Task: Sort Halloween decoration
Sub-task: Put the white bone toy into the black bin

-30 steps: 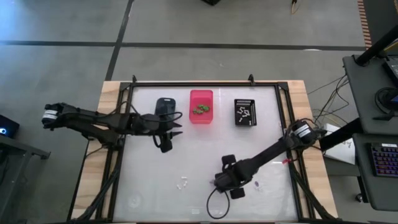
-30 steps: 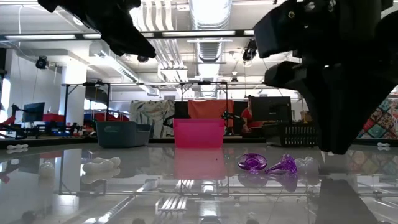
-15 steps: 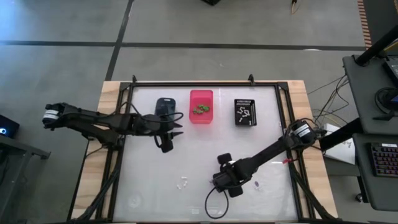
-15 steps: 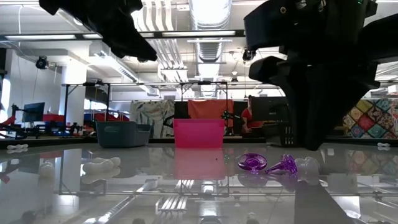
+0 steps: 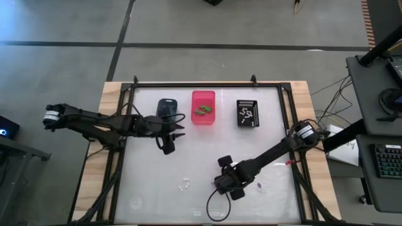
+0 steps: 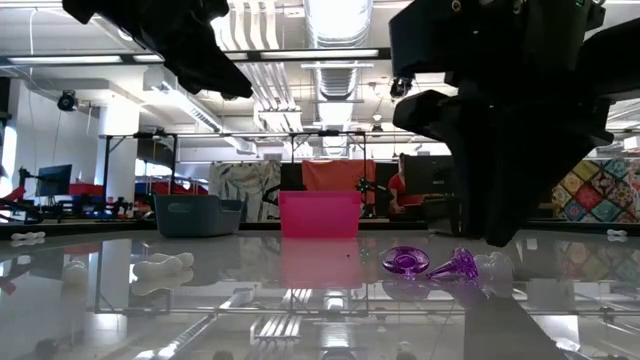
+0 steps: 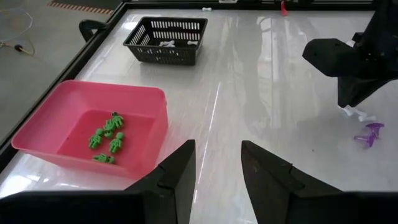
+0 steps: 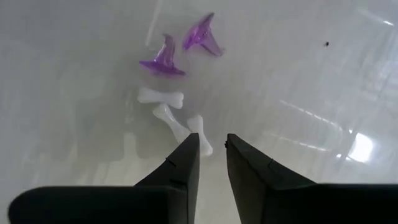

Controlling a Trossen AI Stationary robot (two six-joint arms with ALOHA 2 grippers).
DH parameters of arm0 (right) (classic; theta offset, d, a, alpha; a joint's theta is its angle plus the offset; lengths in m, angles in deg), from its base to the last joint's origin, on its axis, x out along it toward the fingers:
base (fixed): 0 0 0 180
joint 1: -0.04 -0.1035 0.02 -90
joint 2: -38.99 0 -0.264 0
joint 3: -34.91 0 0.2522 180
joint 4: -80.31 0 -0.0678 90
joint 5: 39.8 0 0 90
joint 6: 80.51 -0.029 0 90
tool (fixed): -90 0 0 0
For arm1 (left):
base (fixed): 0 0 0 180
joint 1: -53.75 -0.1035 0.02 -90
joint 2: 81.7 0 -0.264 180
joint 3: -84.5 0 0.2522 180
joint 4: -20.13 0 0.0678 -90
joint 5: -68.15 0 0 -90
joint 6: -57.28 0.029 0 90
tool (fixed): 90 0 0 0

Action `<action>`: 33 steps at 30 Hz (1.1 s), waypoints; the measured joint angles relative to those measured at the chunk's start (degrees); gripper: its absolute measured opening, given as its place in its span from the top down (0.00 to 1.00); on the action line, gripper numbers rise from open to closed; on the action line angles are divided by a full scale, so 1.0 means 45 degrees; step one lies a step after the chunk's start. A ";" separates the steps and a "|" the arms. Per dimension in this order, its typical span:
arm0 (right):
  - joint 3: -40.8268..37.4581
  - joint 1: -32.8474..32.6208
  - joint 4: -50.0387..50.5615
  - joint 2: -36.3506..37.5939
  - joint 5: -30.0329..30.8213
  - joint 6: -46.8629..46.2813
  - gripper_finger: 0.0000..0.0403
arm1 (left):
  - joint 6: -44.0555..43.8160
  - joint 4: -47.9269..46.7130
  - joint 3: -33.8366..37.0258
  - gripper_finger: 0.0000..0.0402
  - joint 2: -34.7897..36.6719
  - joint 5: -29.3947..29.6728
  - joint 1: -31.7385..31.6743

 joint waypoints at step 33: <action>-0.0932 0.0385 -0.1292 0.0019 -0.0086 0.0104 0.97 | -0.0121 0.0089 0.0000 0.72 0.0000 0.0000 0.0360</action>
